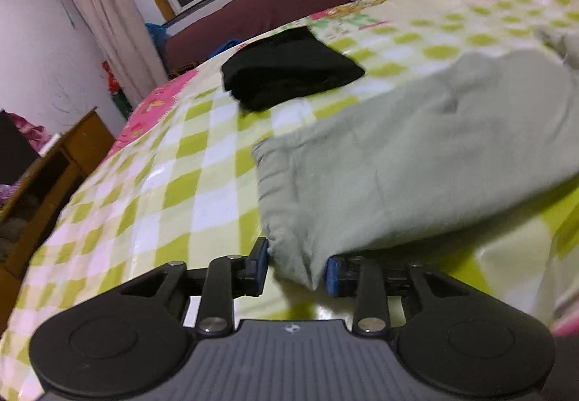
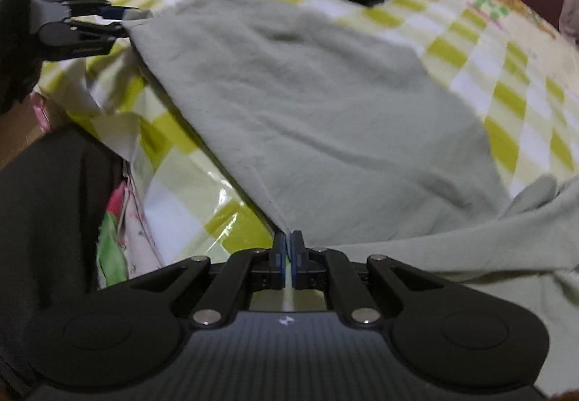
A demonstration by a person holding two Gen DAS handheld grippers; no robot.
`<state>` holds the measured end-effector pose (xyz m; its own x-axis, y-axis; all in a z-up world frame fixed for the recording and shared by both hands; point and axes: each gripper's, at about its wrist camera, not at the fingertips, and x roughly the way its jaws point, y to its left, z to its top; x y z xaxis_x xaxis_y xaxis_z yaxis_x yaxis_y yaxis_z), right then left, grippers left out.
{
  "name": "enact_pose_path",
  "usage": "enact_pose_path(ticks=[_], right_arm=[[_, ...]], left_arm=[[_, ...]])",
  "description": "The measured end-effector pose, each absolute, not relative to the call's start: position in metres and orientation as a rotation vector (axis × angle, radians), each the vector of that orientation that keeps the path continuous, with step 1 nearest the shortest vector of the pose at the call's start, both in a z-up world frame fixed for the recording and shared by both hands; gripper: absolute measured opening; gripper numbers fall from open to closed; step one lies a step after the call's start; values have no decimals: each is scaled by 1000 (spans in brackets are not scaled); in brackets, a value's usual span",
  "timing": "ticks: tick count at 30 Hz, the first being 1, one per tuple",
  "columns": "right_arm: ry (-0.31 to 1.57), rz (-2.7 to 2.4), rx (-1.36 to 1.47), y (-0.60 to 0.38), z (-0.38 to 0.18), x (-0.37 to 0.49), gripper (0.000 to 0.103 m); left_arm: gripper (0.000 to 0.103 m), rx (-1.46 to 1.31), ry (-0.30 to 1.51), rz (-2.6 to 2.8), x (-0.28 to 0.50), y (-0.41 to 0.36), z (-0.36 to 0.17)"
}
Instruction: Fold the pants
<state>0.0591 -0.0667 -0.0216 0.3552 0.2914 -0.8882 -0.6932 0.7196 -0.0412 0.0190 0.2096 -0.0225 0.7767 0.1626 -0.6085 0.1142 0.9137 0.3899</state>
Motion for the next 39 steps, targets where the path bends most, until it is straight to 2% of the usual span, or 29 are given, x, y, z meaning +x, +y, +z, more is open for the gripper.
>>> enact_pose_path(ticks=[6,11,13,16,20,22,25,28,34,39], right_arm=[[1027,673,-442,-70,-22,62,7],[1020,668,-447,-70,-21,57,8],[1018,661,-436,-74,-21,57,11],[1014,636,-408,-81,-19,59,23],[993,594,-349,-95,-14,58,26],[988,552,-306,-109,-10,60,27],[1006,460,-228,-141,-6,67,30],[987,355,-148,-182,5,76,31],[890,105,157,-284,24,116,36],[877,-54,462,-360,5,168,38]], left_arm=[[52,475,637,142,23,218,-13],[52,439,692,204,21,235,-16],[52,410,691,218,13,235,-14],[52,355,638,210,7,223,2],[52,237,595,48,15,182,17],[54,288,617,-49,23,149,7],[54,415,752,-150,36,105,-24],[53,512,729,-161,31,82,-26],[55,457,667,-268,32,41,7],[57,388,655,-470,46,-26,7]])
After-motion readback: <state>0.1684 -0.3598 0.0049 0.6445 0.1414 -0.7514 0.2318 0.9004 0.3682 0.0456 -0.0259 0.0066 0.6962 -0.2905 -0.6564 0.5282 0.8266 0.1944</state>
